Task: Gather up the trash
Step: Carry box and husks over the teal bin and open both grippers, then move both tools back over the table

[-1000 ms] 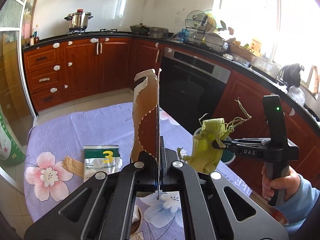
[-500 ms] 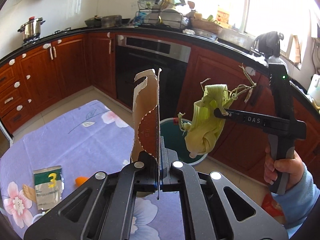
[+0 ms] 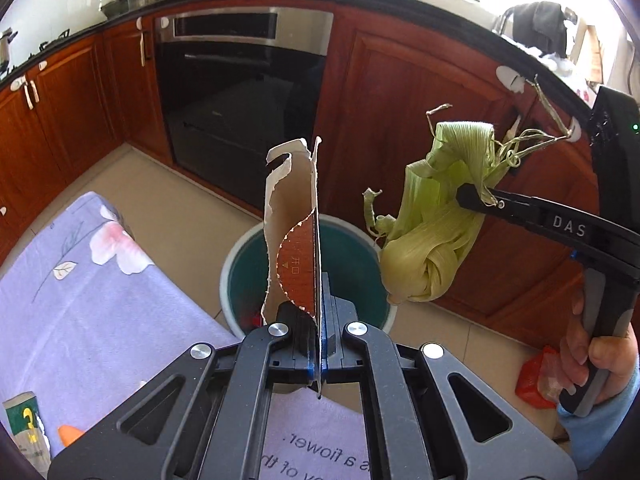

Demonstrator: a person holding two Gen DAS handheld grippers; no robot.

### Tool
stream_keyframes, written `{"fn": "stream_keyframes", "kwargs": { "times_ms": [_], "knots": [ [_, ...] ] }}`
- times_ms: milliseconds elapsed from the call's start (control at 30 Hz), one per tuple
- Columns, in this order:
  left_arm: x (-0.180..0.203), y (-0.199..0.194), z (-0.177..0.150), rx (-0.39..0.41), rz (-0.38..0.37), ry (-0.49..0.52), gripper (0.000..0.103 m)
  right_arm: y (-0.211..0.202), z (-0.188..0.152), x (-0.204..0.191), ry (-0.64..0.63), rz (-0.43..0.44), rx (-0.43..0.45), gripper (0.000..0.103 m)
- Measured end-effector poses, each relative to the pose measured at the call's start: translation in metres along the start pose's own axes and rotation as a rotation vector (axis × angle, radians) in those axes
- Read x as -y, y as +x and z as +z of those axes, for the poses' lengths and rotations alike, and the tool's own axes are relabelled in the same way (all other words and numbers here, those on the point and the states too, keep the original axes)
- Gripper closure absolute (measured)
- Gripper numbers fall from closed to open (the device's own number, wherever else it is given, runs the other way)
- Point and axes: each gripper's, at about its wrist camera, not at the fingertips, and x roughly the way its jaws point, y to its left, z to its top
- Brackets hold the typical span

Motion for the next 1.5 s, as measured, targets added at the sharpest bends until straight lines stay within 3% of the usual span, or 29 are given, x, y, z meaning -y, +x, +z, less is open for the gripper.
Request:
{"fn": "stream_keyframes", "kwargs": {
  "times_ms": [200,233,333,600,700,833,900,967,1000,1033,1100,1200,1500],
  "knots": [
    [0.006,0.042,-0.005,-0.085,-0.042,-0.005,0.096,0.031,0.003,0.003,0.011,-0.008,-0.041,0.096],
    [0.007,0.044,-0.007,-0.093,-0.044,-0.001,0.088,0.035,0.005,0.004,0.012,-0.007,-0.048,0.096],
    [0.008,0.042,-0.01,-0.066,-0.005,0.01,0.045,0.045,0.006,0.003,0.007,-0.01,-0.059,0.096],
    [0.003,0.023,-0.015,-0.031,0.006,-0.036,0.033,0.052,0.003,0.001,-0.001,-0.014,-0.067,0.097],
    [-0.001,0.012,-0.018,-0.016,0.014,-0.047,0.026,0.054,0.003,-0.002,-0.009,-0.019,-0.069,0.097],
    [-0.011,-0.006,-0.02,0.012,0.026,-0.062,0.007,0.058,0.0,-0.003,-0.009,-0.027,-0.084,0.096],
    [-0.008,-0.009,-0.018,0.02,0.028,-0.062,0.005,0.064,0.001,-0.003,0.005,-0.014,-0.11,0.088],
    [-0.007,-0.011,-0.018,0.019,0.027,-0.067,0.004,0.066,0.001,-0.003,0.02,-0.006,-0.116,0.062],
    [-0.009,-0.013,-0.019,0.015,0.025,-0.071,0.004,0.066,0.0,-0.004,0.023,-0.006,-0.112,0.036],
    [-0.011,-0.015,-0.019,0.011,0.023,-0.077,0.004,0.064,0.0,-0.005,0.027,-0.005,-0.103,0.024],
    [-0.013,-0.018,-0.02,0.008,0.023,-0.09,0.004,0.063,-0.001,-0.008,0.023,-0.008,-0.097,0.023],
    [-0.017,-0.021,-0.023,0.001,0.024,-0.108,0.004,0.059,-0.002,-0.013,0.024,-0.013,-0.11,0.013],
    [-0.021,-0.046,-0.034,0.027,0.027,-0.138,0.004,0.042,-0.006,-0.041,-0.052,-0.031,-0.112,0.008]
  ]
}}
